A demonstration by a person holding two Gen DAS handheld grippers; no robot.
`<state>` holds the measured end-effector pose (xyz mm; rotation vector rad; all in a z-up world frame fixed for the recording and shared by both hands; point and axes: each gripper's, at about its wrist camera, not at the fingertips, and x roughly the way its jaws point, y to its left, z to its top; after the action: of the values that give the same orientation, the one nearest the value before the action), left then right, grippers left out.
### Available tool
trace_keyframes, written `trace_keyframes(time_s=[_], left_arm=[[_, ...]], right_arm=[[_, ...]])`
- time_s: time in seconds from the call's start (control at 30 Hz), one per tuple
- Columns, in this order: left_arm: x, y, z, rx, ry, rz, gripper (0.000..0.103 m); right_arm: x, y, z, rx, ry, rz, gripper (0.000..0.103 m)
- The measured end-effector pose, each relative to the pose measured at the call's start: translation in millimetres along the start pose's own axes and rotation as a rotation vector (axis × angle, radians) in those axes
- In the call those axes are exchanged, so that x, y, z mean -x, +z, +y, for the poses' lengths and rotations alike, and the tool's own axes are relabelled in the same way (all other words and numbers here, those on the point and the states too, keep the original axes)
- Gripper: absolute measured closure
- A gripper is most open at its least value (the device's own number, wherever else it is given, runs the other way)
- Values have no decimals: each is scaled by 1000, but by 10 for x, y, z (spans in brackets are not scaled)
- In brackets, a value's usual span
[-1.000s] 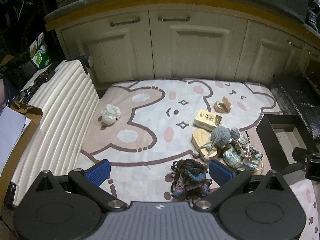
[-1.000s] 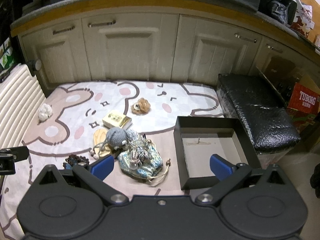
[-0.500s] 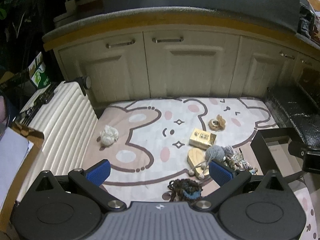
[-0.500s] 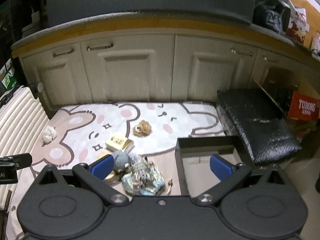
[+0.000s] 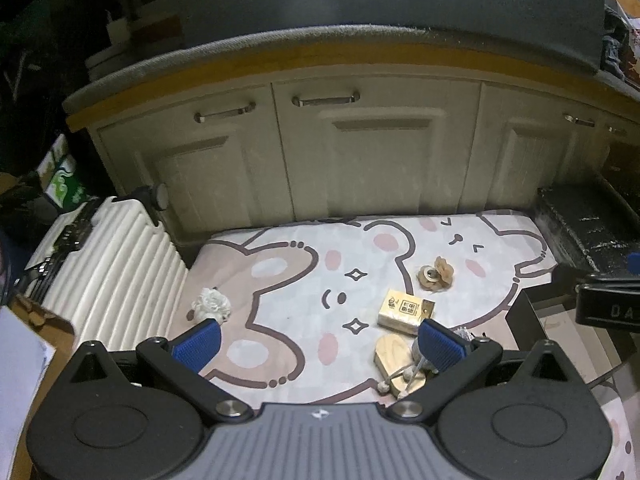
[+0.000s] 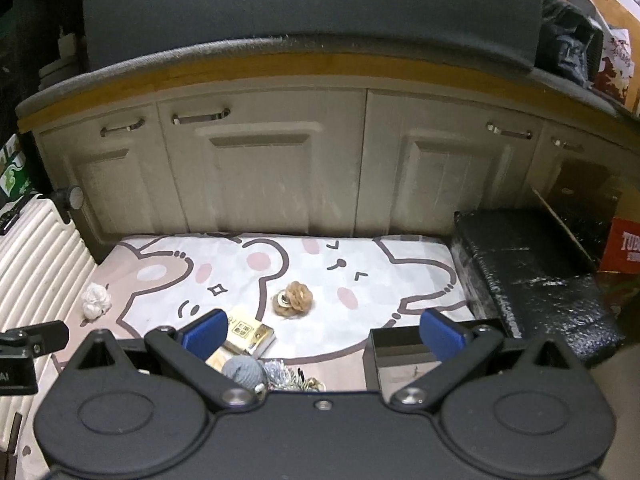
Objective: Organize objects
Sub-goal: 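Grasp the brown-blue yarn bundle with the left tool while the right tool grasps the silver tasseled cord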
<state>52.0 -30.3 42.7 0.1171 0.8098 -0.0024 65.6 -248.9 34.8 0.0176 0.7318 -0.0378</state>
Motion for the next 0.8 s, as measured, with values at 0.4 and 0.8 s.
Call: trace_keyframes(time_s=[0.4, 0.8], left_arm=[[-651, -155, -88, -30, -29, 116, 0], [-1121, -444, -245, -107, -72, 225, 0]], right_arm=[[-704, -163, -187, -81, 84, 104, 12], [-1201, -515, -190, -102, 135, 250, 23]])
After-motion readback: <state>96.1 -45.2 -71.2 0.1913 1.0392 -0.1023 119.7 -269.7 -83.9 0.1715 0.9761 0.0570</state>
